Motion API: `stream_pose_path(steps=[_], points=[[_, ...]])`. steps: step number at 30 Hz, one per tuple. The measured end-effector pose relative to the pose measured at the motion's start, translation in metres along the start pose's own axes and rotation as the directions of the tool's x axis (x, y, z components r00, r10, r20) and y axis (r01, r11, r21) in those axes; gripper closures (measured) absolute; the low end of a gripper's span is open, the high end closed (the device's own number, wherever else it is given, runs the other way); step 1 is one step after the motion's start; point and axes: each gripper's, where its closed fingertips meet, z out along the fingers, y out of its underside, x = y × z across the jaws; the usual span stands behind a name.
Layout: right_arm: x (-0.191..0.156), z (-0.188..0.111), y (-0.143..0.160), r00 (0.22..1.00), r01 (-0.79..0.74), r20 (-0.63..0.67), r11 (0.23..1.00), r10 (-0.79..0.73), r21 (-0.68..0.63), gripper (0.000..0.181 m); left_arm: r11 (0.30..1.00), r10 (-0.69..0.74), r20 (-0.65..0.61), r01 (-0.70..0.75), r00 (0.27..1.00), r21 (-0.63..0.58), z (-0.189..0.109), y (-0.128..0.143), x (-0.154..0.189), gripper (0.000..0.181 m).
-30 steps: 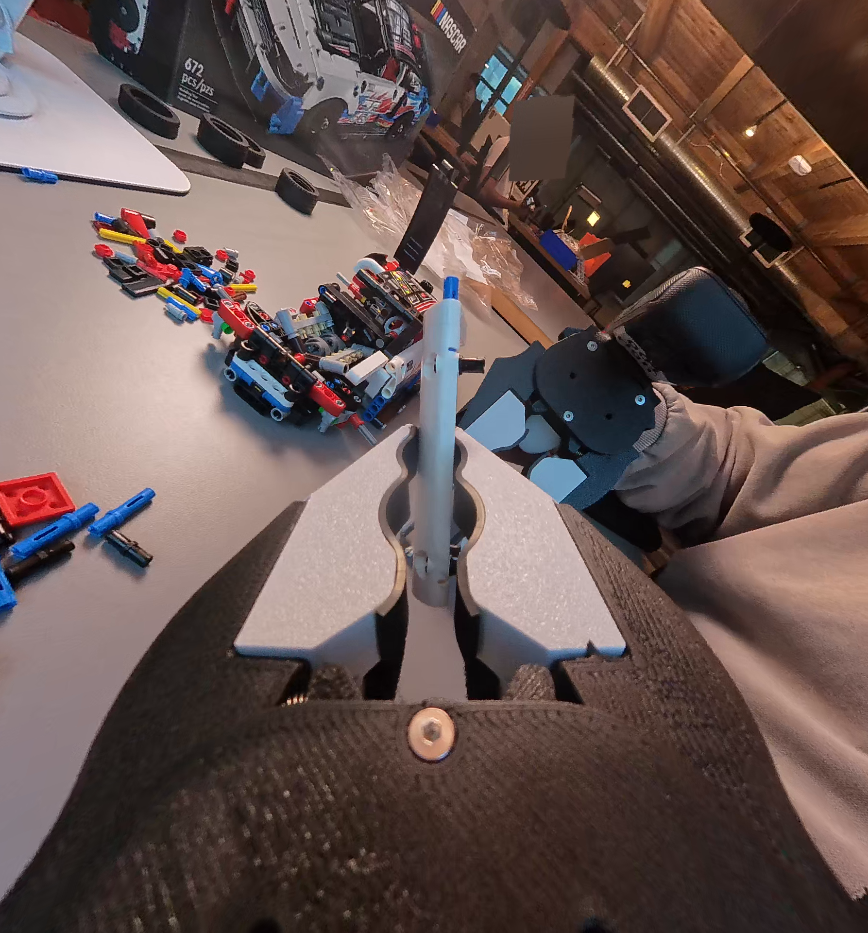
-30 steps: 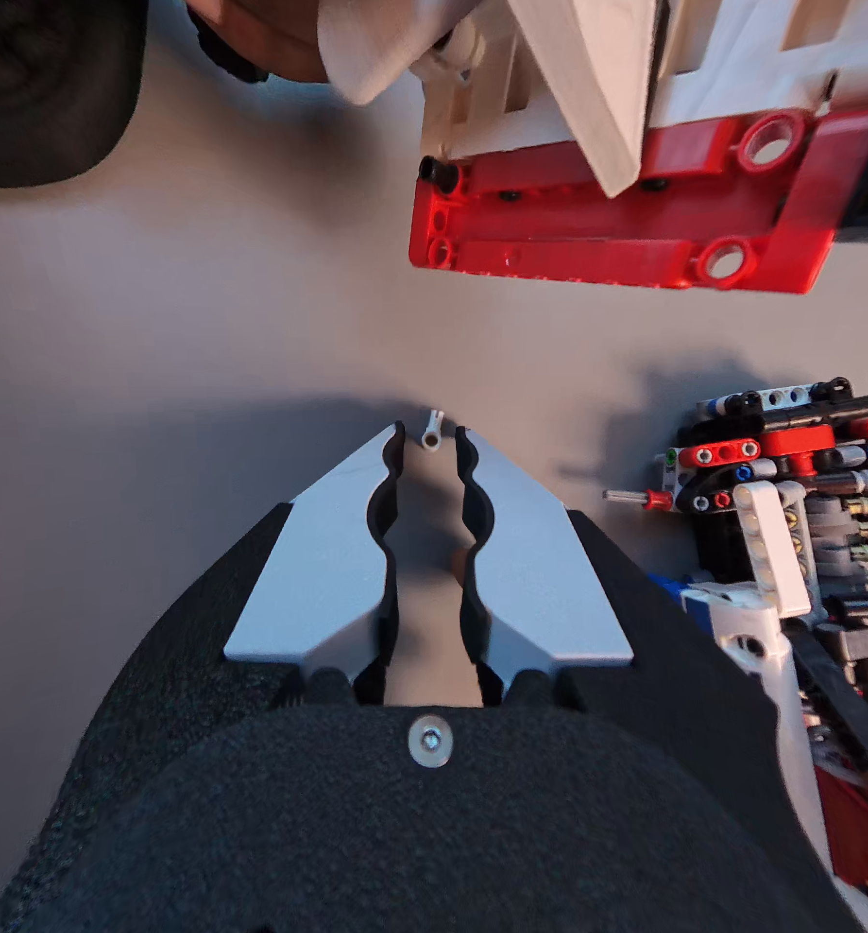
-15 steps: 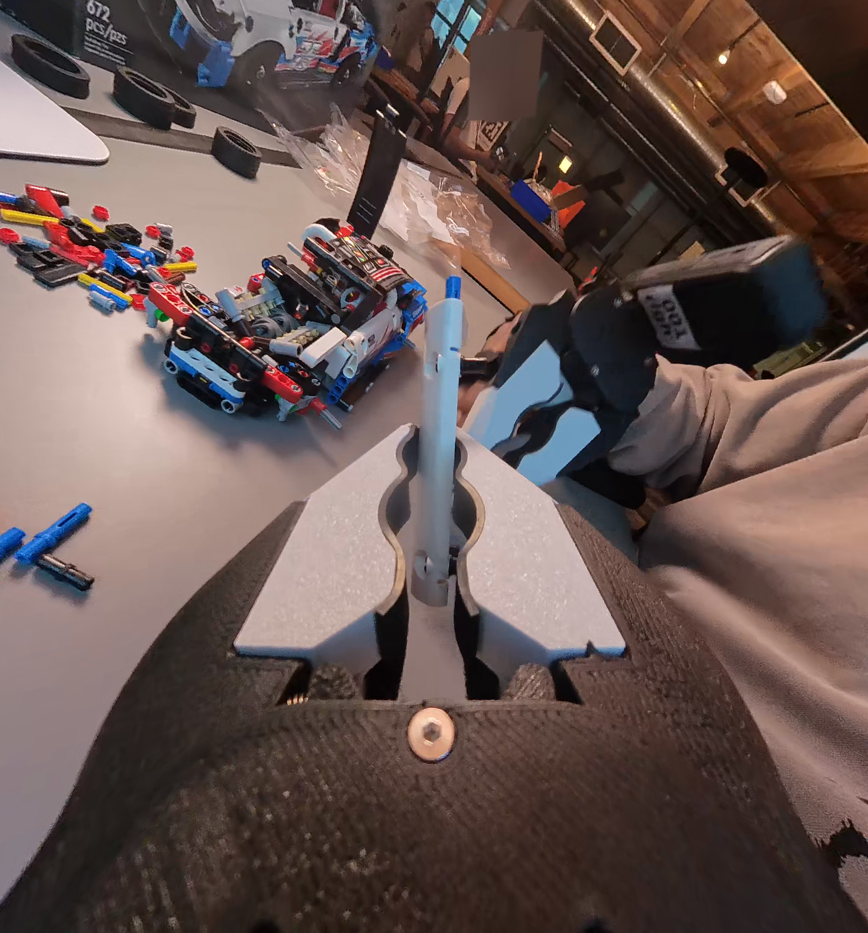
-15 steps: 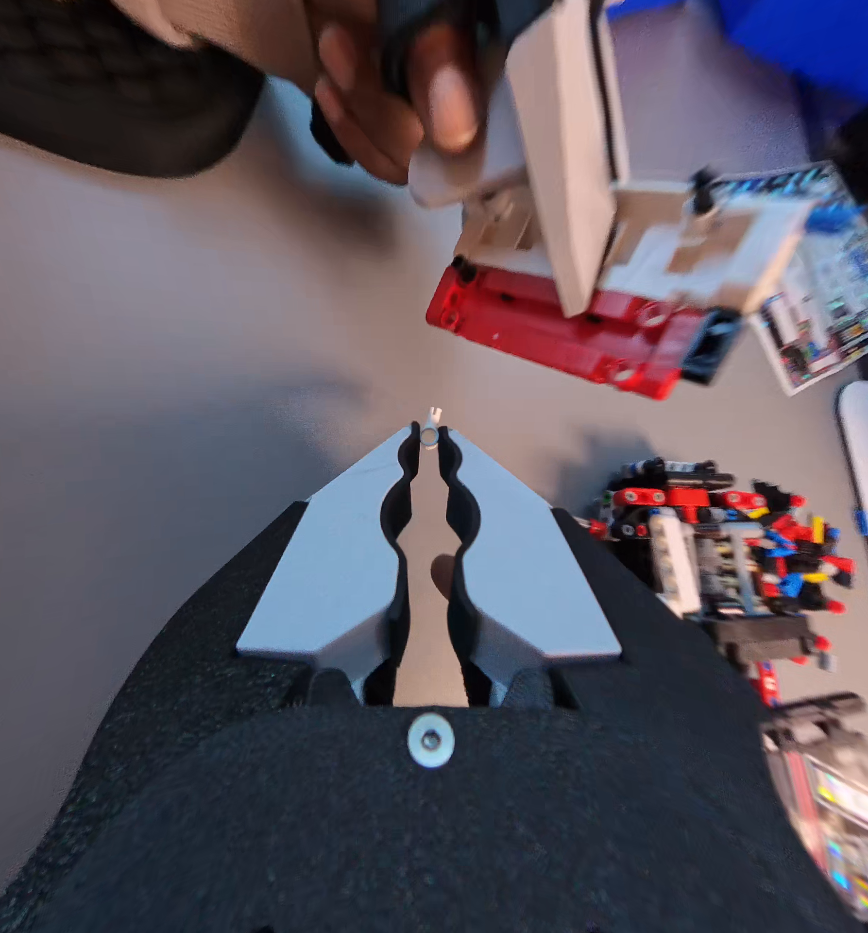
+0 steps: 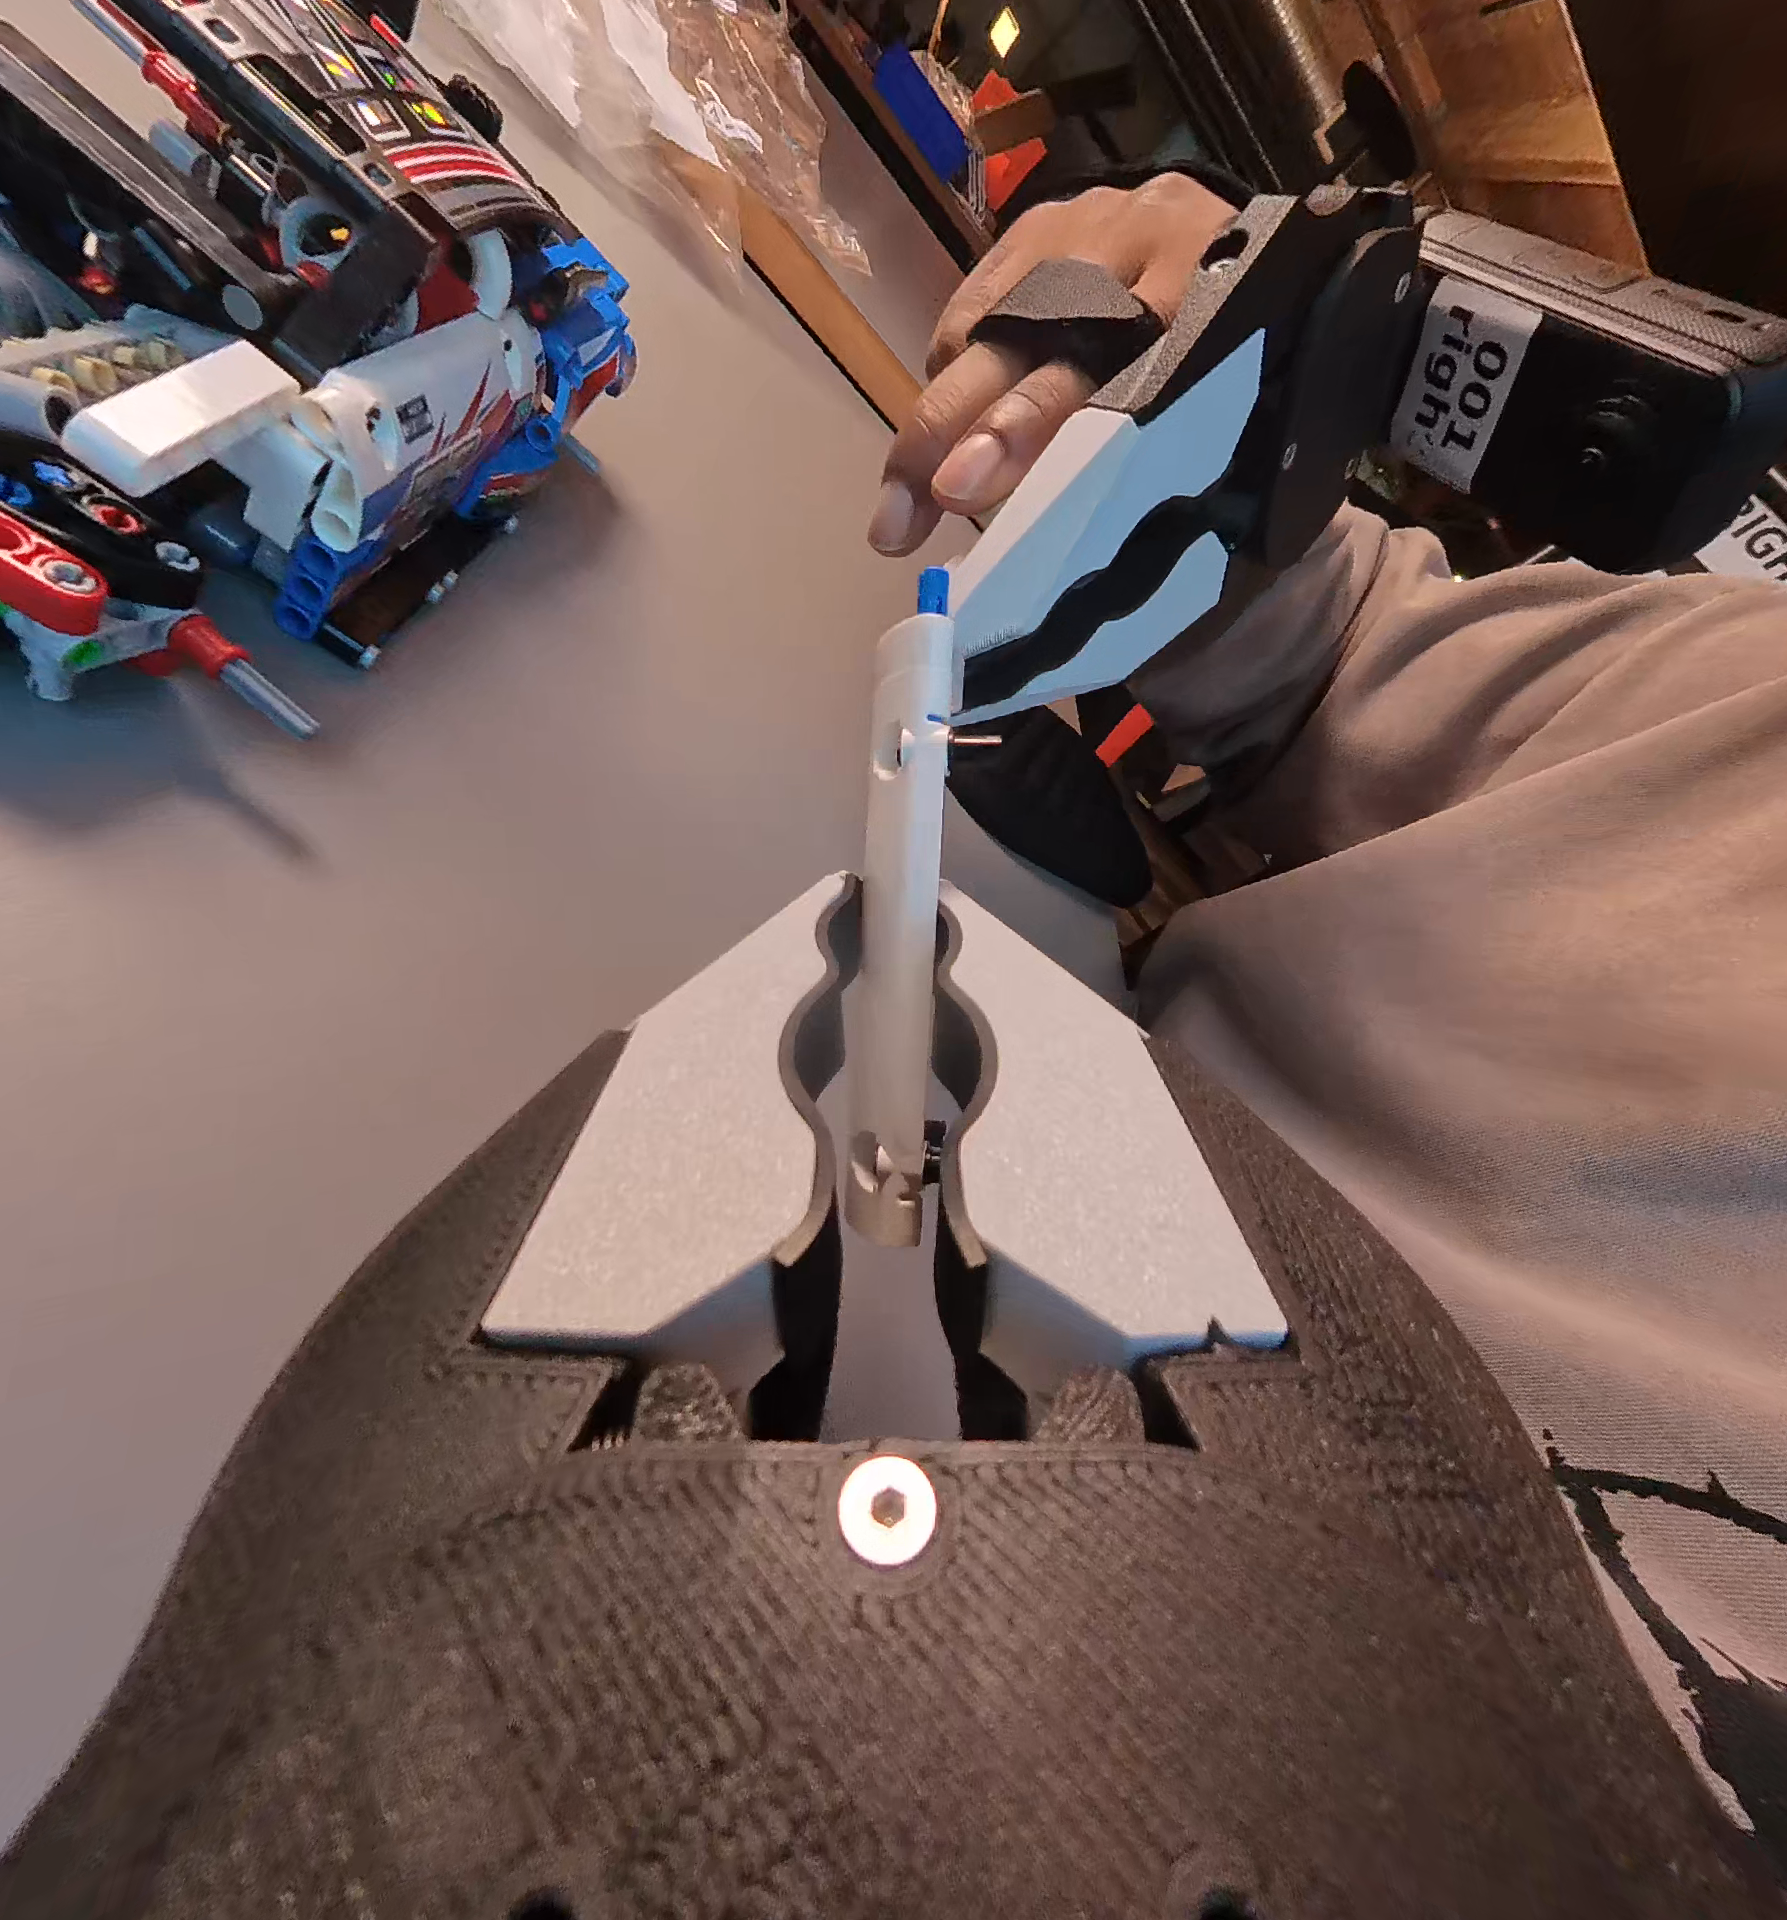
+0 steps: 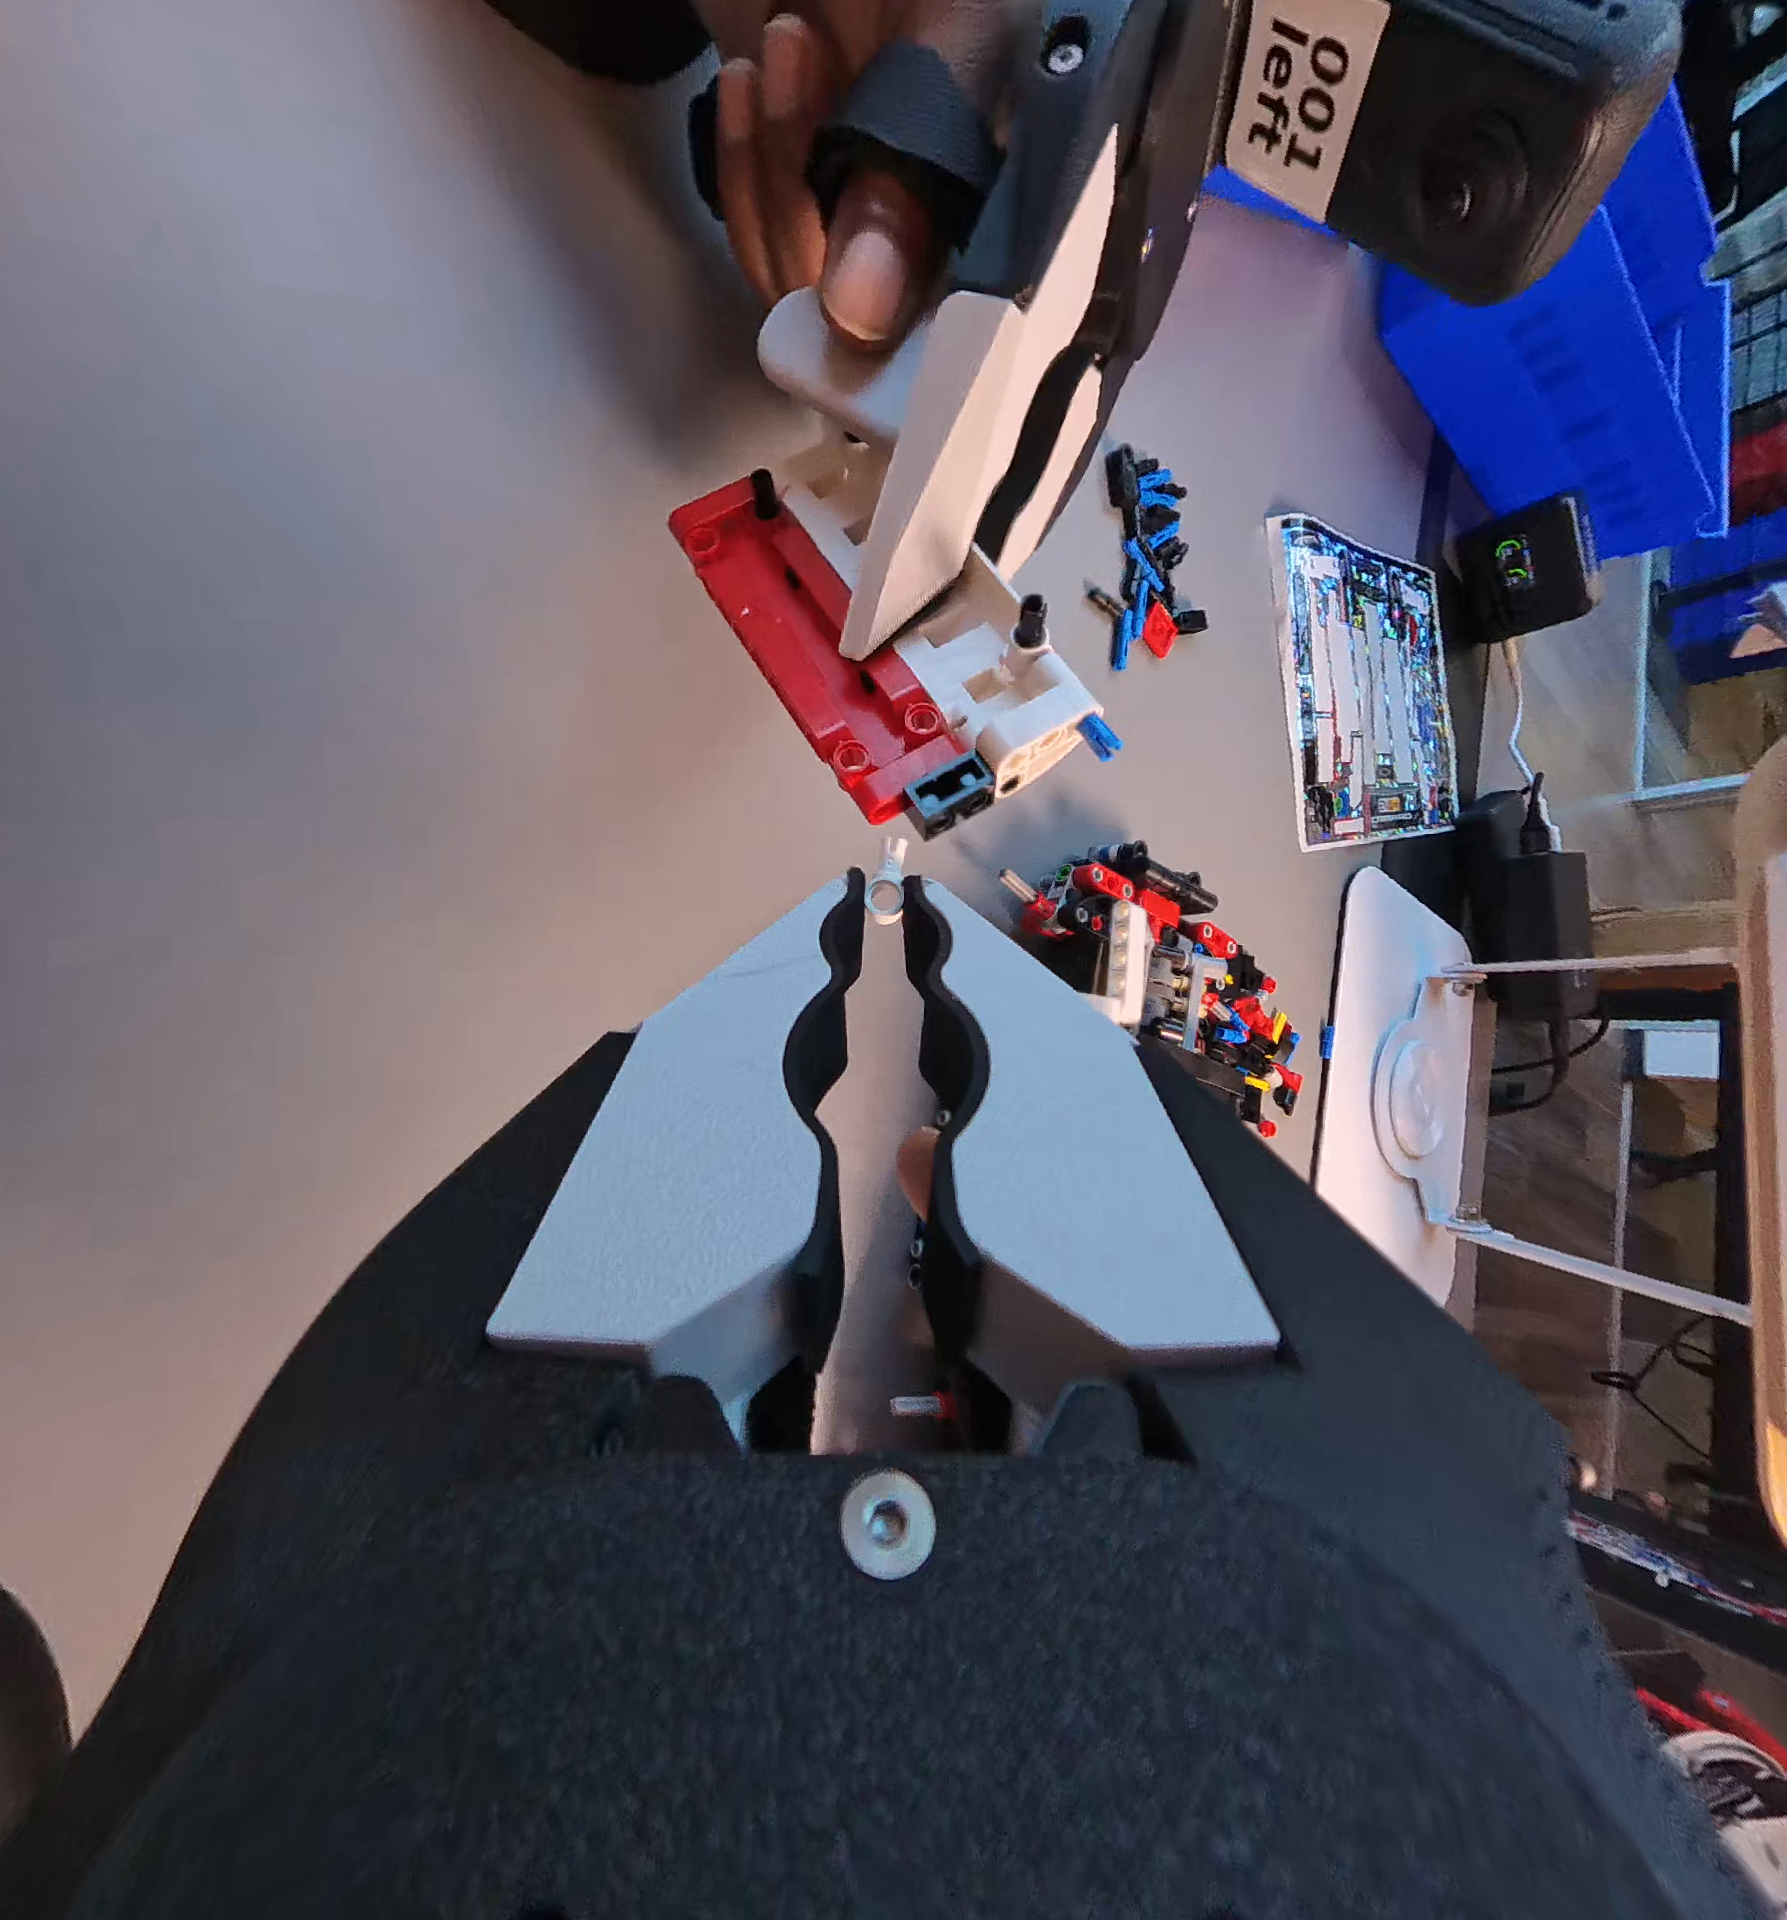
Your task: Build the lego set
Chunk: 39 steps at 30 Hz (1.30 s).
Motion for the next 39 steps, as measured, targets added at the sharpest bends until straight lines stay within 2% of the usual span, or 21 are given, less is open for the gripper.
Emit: stream_pose_path(steps=[5, 12, 24, 31, 39], points=[[-0.007, 0.005, 0.001, 0.998, 0.064, 0.023, 0.997, -0.064, -0.038, 0.177, 1.0, -0.002, 0.007, 0.002, 1.0, -0.014, 0.003, 0.003, -0.001, 0.173], [-0.01, 0.009, 0.004, 0.997, 0.075, 0.025, 0.995, -0.073, -0.064, 0.177, 0.999, -0.016, 0.02, 0.017, 1.0, -0.04, 0.006, 0.01, -0.003, 0.173], [-0.01, 0.012, 0.004, 1.0, 0.028, -0.012, 0.999, -0.028, -0.021, 0.177, 0.997, -0.051, 0.023, 0.052, 0.998, -0.048, 0.007, 0.013, -0.006, 0.173], [-0.014, 0.009, 0.002, 0.998, 0.057, 0.028, 0.998, -0.057, 0.001, 0.177, 0.995, -0.06, -0.001, 0.059, 0.998, -0.085, 0.011, 0.021, -0.003, 0.173], [-0.012, 0.01, 0.001, 0.999, 0.01, 0.049, 0.999, -0.012, 0.031, 0.177, 0.995, -0.061, -0.006, 0.06, 0.998, -0.083, 0.011, 0.021, -0.003, 0.174]])
